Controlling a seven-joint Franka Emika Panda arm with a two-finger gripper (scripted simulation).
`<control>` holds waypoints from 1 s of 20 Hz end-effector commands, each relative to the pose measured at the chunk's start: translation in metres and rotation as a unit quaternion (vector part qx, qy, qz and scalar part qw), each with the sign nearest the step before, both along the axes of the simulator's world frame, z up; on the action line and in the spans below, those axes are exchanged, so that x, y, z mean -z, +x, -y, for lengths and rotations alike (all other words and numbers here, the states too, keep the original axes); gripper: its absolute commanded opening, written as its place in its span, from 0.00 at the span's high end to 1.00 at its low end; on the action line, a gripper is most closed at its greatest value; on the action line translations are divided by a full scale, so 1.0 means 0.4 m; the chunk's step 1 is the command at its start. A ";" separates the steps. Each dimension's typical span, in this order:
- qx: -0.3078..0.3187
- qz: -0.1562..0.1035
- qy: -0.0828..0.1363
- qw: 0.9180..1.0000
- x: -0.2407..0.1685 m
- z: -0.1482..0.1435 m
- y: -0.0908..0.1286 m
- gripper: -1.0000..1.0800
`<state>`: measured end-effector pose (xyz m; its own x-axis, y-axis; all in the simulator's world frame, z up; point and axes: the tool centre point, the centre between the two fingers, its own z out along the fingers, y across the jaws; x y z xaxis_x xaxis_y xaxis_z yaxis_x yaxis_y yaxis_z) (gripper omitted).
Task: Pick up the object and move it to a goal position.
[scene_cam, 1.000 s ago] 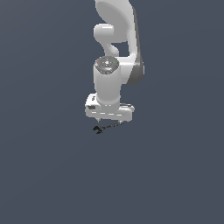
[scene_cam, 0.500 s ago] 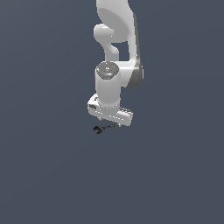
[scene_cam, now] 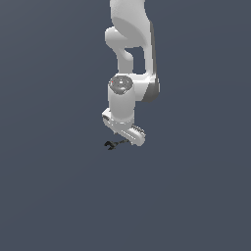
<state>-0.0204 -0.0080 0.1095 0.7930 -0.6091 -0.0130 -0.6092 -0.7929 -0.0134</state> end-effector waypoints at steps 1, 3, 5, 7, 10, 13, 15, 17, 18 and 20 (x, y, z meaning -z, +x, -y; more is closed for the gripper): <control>0.037 -0.001 0.000 0.999 0.015 0.000 -0.008 0.04; 0.066 -0.001 0.000 0.998 0.027 0.000 -0.015 0.04; 0.095 -0.002 -0.001 0.995 0.038 0.001 -0.021 0.04; 0.124 -0.002 -0.001 0.992 0.050 0.002 -0.028 0.04; 0.168 -0.003 -0.002 0.986 0.066 0.003 -0.038 0.04; 0.211 -0.003 -0.004 0.978 0.083 0.006 -0.049 0.04; 0.237 -0.003 -0.005 0.971 0.092 0.007 -0.055 0.04; 0.260 -0.003 -0.005 0.965 0.101 0.009 -0.061 0.04; 0.271 -0.003 -0.006 0.963 0.105 0.010 -0.064 0.04; 0.290 -0.003 -0.007 0.957 0.111 0.011 -0.069 0.04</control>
<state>-0.0464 -0.0119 0.0671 0.3531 -0.9356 -0.0071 -0.9356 -0.3531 -0.0011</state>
